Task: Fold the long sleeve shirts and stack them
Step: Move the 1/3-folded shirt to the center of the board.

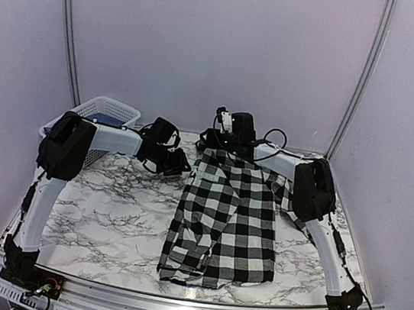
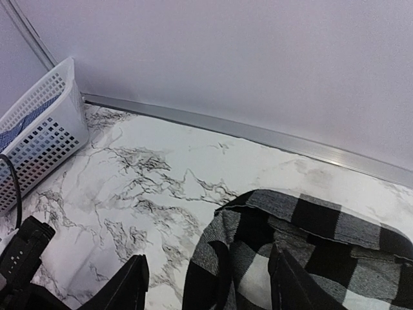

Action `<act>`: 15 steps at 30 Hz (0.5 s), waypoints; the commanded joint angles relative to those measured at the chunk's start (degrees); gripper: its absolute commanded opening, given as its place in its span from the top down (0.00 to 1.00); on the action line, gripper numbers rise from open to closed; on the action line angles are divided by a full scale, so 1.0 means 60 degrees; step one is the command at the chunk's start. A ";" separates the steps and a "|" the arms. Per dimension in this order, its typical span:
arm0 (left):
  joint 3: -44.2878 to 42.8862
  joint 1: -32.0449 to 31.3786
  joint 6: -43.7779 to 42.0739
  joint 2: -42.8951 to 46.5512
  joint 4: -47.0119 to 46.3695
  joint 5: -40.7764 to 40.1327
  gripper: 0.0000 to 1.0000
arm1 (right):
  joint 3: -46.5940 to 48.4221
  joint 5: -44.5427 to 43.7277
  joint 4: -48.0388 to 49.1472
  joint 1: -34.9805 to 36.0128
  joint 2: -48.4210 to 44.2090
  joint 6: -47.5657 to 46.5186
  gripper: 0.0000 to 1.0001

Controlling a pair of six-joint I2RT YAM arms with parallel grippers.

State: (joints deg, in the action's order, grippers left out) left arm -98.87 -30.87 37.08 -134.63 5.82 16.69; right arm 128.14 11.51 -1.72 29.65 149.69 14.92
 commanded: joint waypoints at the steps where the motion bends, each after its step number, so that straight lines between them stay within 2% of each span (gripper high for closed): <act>1: -0.0803 0.0029 0.0077 -0.0658 0.0083 0.0435 0.59 | 0.0903 0.0893 0.0527 -0.0009 0.0474 0.0080 0.42; 15: -0.2252 0.0121 0.0557 -0.1756 0.0069 0.0820 0.60 | 0.1152 0.1167 0.0746 -0.0227 0.0840 0.0430 0.60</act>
State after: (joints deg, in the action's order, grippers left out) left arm -110.19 -30.52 39.35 -142.37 5.63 20.51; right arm 132.05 17.43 1.23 29.02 153.14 16.78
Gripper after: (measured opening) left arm 0.404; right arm 0.408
